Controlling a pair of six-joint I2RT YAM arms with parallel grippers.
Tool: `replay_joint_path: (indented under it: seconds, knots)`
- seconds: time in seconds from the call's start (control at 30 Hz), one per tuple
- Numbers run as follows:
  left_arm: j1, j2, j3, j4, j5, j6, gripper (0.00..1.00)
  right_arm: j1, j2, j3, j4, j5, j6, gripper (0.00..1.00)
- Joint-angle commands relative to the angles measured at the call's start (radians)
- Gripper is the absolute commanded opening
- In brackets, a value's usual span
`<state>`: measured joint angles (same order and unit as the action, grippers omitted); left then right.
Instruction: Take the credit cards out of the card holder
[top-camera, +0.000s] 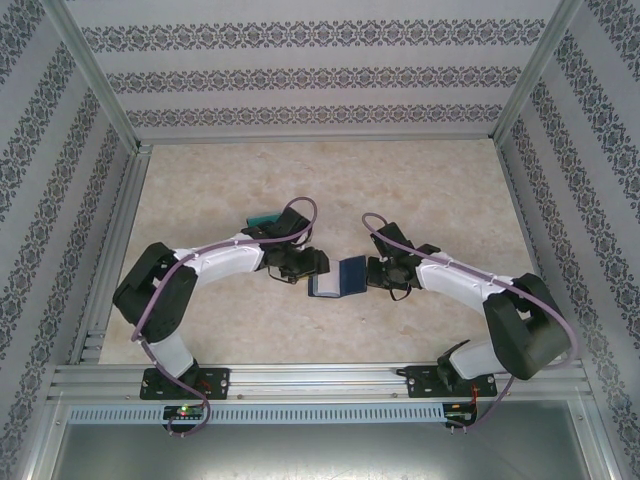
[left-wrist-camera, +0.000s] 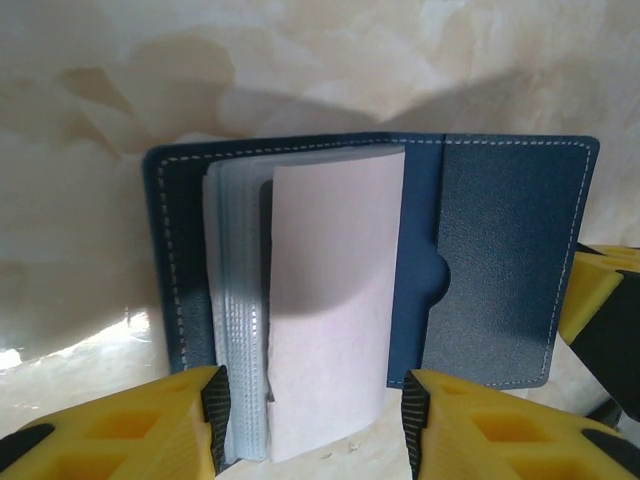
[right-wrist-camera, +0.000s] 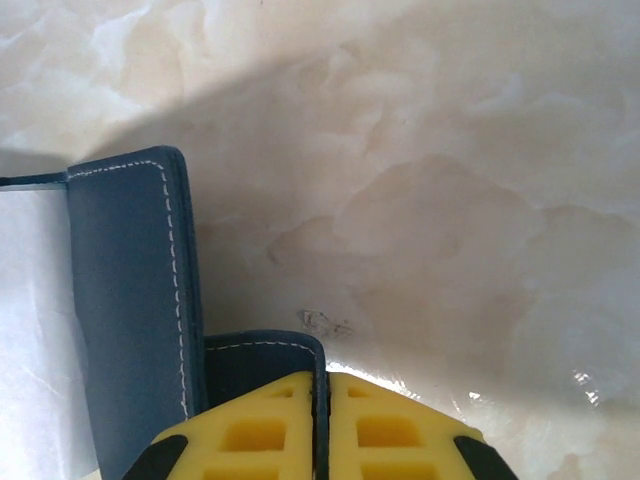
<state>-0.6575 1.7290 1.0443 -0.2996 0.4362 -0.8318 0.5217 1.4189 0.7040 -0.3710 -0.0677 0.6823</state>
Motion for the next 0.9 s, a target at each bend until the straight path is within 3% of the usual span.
replay_joint_path:
  seconds: [0.0, 0.33, 0.63, 0.87]
  knots:
    - [-0.016, 0.036, 0.038, 0.036, 0.034, 0.023, 0.51, 0.018, 0.010, 0.024, -0.015, 0.025, 0.003, 0.07]
    - [-0.033, 0.115, 0.071, 0.091, 0.098, 0.014, 0.51, 0.023, 0.009, 0.023, -0.006, 0.023, 0.011, 0.07]
    - [-0.058, 0.097, 0.097, 0.167, 0.147, 0.011, 0.51, 0.024, 0.003, 0.006, 0.002, 0.022, 0.029, 0.09]
    - [-0.083, 0.110, 0.110, 0.242, 0.210, 0.005, 0.52, 0.007, -0.028, -0.014, -0.001, 0.029, 0.053, 0.20]
